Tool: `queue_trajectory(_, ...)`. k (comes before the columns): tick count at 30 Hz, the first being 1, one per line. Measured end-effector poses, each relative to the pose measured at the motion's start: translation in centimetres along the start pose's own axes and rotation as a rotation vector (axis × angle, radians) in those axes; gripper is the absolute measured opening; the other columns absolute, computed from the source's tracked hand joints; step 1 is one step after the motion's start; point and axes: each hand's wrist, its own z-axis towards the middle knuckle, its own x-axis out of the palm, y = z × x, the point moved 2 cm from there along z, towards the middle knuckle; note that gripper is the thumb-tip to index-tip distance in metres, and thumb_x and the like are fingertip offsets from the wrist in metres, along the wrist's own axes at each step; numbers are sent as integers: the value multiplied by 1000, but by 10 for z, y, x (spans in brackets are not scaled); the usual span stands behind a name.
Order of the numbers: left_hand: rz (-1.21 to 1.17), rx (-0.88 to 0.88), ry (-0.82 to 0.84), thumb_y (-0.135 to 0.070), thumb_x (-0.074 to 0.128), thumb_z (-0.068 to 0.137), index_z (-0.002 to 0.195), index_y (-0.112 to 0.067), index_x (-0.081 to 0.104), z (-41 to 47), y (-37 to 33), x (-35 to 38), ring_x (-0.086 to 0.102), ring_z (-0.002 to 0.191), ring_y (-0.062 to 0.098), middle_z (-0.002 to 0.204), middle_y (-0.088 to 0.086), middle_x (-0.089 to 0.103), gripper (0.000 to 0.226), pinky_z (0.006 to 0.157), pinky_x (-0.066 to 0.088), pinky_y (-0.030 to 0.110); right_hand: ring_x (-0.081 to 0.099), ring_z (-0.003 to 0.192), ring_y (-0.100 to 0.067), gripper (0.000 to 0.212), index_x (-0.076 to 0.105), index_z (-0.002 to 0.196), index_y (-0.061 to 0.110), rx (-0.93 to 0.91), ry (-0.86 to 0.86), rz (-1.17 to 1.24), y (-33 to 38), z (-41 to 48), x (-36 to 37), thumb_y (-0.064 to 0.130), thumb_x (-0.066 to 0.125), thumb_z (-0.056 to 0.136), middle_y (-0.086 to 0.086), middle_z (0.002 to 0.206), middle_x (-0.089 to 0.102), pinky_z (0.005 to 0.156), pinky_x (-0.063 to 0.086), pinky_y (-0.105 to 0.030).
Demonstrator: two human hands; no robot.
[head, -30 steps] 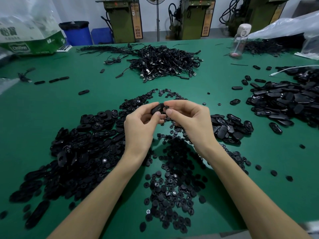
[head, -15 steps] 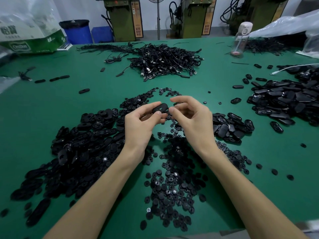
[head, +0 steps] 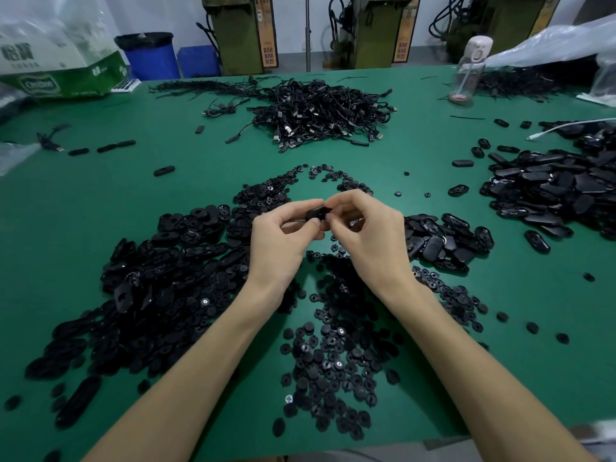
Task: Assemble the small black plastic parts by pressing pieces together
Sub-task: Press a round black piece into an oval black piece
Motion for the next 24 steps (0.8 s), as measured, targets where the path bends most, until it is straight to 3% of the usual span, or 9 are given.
queue_trajectory(5,41,23,-6,5,69,91,114,-12,78,-1,0,0,78,81,17,92,-2,80,29,75,59,20,67,78,-6,8,75,96,14,0,0,-31,-1,0,1,8,73,92,4,85,74,71,49,-12)
queue_trajectory(11,98,41,-6,2,70,92,115,-12,78,-2,0,0,77,81,19,93,2,80,28,81,63,33,65,78,-6,6,76,94,12,-16,-12,-56,-1,0,0,8,73,92,2,88,73,71,47,-10)
queue_trajectory(19,153,77,-35,1,69,92,114,-13,78,-3,2,4,77,81,14,90,-1,80,27,83,62,30,64,77,-5,9,76,93,14,-17,-26,-93,-2,-1,1,7,75,89,4,87,71,71,49,-11)
queue_trajectory(24,19,18,-11,0,69,95,113,-9,77,-3,3,2,78,86,18,94,0,80,22,82,61,26,65,77,-5,7,74,95,15,29,-24,-48,-4,0,-1,10,75,90,8,83,72,70,51,-14)
